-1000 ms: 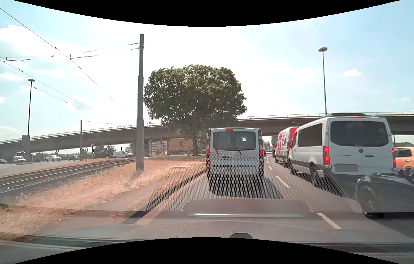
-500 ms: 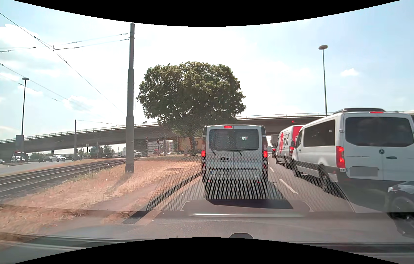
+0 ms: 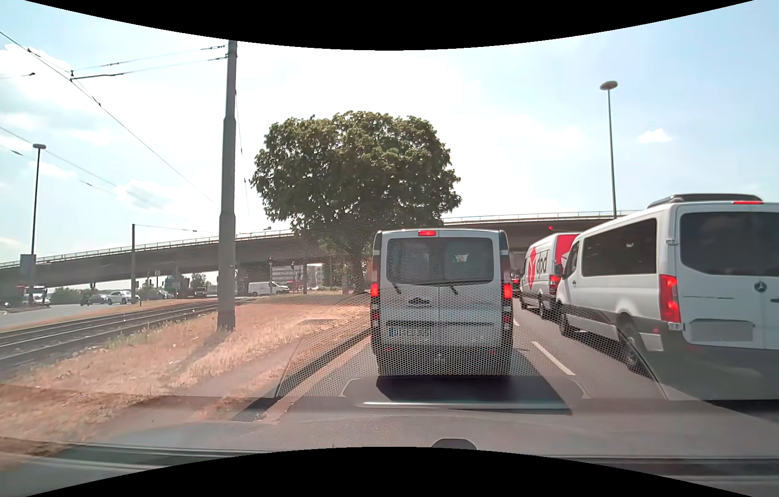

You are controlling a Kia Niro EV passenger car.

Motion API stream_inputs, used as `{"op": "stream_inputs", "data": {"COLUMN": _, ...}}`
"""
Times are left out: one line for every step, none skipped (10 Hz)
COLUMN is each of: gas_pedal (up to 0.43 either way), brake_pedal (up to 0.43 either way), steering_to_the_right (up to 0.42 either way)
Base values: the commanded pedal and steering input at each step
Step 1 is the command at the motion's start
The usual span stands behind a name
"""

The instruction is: Follow the waypoints while adhering to traffic rules and regulations

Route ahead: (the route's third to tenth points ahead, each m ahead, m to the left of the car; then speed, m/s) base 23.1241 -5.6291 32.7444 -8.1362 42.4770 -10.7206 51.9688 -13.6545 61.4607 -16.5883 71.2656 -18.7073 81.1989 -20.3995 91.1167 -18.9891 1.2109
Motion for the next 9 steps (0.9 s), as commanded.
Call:
{"op": "stream_inputs", "data": {"gas_pedal": 0.000, "brake_pedal": 0.189, "steering_to_the_right": 0.020}}
{"op": "stream_inputs", "data": {"gas_pedal": 0.000, "brake_pedal": 0.189, "steering_to_the_right": 0.020}}
{"op": "stream_inputs", "data": {"gas_pedal": 0.000, "brake_pedal": 0.189, "steering_to_the_right": 0.019}}
{"op": "stream_inputs", "data": {"gas_pedal": 0.000, "brake_pedal": 0.183, "steering_to_the_right": 0.019}}
{"op": "stream_inputs", "data": {"gas_pedal": 0.000, "brake_pedal": 0.183, "steering_to_the_right": 0.019}}
{"op": "stream_inputs", "data": {"gas_pedal": 0.000, "brake_pedal": 0.183, "steering_to_the_right": 0.019}}
{"op": "stream_inputs", "data": {"gas_pedal": 0.000, "brake_pedal": 0.183, "steering_to_the_right": 0.019}}
{"op": "stream_inputs", "data": {"gas_pedal": 0.000, "brake_pedal": 0.183, "steering_to_the_right": 0.019}}
{"op": "stream_inputs", "data": {"gas_pedal": 0.000, "brake_pedal": 0.183, "steering_to_the_right": 0.019}}
